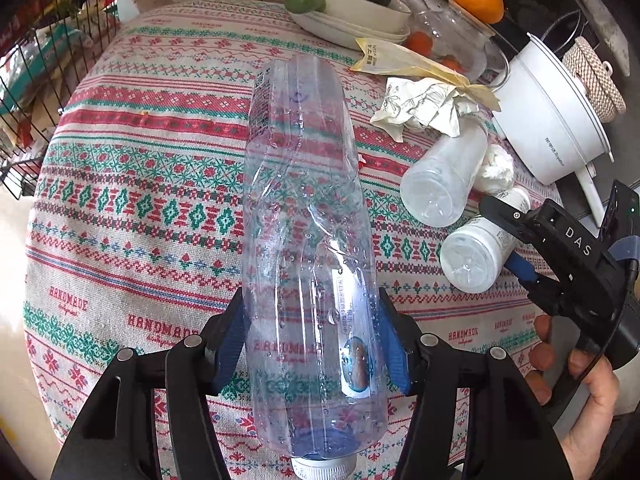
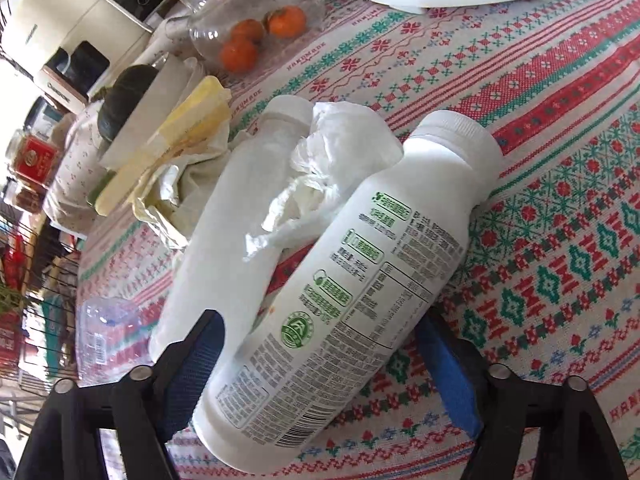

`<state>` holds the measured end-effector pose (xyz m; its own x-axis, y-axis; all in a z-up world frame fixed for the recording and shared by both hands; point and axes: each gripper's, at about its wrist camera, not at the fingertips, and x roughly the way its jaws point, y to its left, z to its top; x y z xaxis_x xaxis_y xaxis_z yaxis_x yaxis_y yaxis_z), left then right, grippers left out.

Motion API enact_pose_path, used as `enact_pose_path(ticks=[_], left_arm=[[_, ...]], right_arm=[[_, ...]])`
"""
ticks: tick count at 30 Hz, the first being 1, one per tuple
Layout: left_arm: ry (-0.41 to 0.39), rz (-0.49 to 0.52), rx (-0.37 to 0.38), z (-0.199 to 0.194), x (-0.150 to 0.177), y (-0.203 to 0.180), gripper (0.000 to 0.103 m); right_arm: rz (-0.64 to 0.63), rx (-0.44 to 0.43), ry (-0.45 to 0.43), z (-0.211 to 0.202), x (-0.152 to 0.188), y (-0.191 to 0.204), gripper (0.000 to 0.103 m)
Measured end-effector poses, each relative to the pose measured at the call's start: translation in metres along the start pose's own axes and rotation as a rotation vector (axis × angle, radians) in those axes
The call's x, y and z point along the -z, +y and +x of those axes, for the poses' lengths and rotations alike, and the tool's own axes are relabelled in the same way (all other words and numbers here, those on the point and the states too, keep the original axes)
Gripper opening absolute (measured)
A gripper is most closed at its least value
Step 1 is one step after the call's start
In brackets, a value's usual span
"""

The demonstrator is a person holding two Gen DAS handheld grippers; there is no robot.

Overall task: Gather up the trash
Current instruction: 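Lift both bottles and carry them toward the white bin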

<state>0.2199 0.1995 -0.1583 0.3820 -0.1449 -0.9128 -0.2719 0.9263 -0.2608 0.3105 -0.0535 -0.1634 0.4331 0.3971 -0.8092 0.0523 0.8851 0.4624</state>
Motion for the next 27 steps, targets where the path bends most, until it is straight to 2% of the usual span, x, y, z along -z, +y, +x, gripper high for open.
enact_pose_path(ticks=[4, 9, 11, 14, 17, 19, 22, 24, 27], left_arm=[[-0.006, 0.021, -0.002, -0.012, 0.003, 0.003, 0.062], [-0.015, 0.041, 0.007, -0.028, 0.009, 0.008, 0.062], [-0.01, 0.055, 0.011, -0.032, 0.013, 0.008, 0.062], [0.005, 0.086, 0.01, -0.033, 0.021, 0.003, 0.062], [0.006, 0.12, 0.012, -0.034, 0.027, -0.005, 0.062], [0.005, 0.139, 0.016, -0.036, 0.03, -0.01, 0.062], [-0.007, 0.168, 0.016, -0.04, 0.035, -0.016, 0.062], [-0.019, 0.179, 0.028, -0.045, 0.037, -0.018, 0.062], [-0.039, 0.193, 0.053, -0.057, 0.04, -0.024, 0.061]], right_arm=[[-0.003, -0.011, 0.088, -0.005, 0.003, -0.007, 0.062], [-0.012, 0.002, 0.185, -0.027, 0.019, -0.031, 0.053], [-0.061, 0.054, 0.207, -0.039, 0.029, -0.036, 0.052], [-0.212, 0.178, 0.262, -0.05, 0.047, -0.031, 0.052], [-0.303, 0.253, 0.265, -0.052, 0.058, -0.029, 0.052], [-0.292, 0.252, 0.27, -0.047, 0.061, -0.033, 0.052], [-0.345, 0.247, 0.23, -0.045, 0.063, -0.024, 0.052], [-0.357, 0.205, 0.212, -0.043, 0.066, -0.018, 0.052], [-0.273, 0.129, 0.223, -0.053, 0.063, -0.026, 0.052]])
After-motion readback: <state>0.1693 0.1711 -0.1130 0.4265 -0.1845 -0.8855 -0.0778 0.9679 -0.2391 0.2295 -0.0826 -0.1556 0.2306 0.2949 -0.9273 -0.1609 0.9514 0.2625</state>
